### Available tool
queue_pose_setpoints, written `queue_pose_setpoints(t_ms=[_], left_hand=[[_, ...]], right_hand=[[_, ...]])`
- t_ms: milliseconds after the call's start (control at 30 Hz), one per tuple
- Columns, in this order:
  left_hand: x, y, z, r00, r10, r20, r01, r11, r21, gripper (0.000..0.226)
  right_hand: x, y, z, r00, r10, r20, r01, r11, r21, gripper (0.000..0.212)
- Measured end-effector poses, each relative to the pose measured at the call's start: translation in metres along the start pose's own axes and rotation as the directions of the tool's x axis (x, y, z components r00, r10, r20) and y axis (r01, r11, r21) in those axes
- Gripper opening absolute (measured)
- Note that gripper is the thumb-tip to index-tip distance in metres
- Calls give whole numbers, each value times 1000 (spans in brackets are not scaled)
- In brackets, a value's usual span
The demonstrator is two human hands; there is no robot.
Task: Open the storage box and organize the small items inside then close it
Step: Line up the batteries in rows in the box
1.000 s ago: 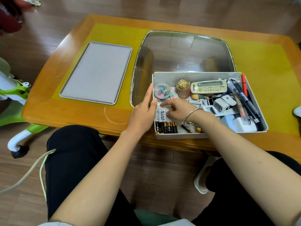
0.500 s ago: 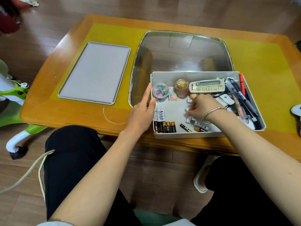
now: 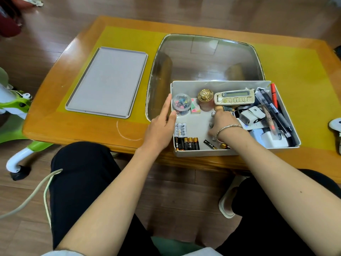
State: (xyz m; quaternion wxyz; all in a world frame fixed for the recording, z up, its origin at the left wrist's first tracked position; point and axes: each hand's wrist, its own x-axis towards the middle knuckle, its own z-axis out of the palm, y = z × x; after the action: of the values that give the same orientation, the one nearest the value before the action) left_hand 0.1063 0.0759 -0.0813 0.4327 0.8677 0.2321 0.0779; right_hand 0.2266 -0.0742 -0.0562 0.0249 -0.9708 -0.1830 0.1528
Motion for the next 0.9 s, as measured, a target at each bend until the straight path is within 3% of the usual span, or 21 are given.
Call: queue_pose_setpoints(t_ms=[67,233,367,900], left_hand=[[-1,1,1,1000,3,7,-3,1000,-2,52],[0,1,1,1000,14,-11,-14,1000,-17,52],[-1,1,1,1000,7,-3,-7,1000,-31,52],[-2,2,1,1000,15,-18,-15,1000,-12,53]], right_hand=[[-2,1,-2,1000,-9,9,9,998,58,56],[-6,-9,-11,978,-164,-131,189,959,211,21],[-2,-17,-2,981,-149,-122,184,912,365,17],[5,-20,13,959,-281,32,242,876,416,19]])
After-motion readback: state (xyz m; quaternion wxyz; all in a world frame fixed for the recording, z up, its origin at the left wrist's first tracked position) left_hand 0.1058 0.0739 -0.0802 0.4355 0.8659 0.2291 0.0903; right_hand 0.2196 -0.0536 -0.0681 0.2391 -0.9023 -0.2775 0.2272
